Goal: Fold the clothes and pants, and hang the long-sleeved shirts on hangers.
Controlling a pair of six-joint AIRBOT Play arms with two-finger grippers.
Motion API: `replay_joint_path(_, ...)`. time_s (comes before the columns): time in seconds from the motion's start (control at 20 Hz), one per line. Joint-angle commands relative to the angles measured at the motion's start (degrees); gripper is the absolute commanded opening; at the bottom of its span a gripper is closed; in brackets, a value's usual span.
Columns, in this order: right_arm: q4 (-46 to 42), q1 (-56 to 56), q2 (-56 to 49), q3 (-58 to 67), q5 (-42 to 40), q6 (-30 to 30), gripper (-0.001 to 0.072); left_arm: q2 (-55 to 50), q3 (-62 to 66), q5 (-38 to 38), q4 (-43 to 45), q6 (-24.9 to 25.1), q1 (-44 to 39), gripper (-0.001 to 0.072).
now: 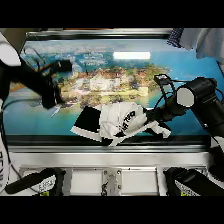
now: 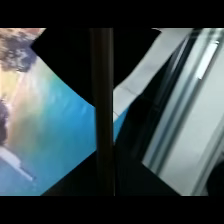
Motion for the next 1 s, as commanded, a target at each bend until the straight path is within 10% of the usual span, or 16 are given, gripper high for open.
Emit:
replay_joint_path(0.0, 0.0, 0.0, 0.0, 0.0, 0.0, 0.0, 0.0019, 7.7, -15.8, -0.2, -0.8, 7.4, 0.1, 0.0012)
replay_joint_path(0.95, 0.0, 0.0, 0.0, 0.0, 0.0, 0.0, 0.0018, 17.3, -38.2, 20.3, -5.3, 10.1, -9.0, 0.0013)
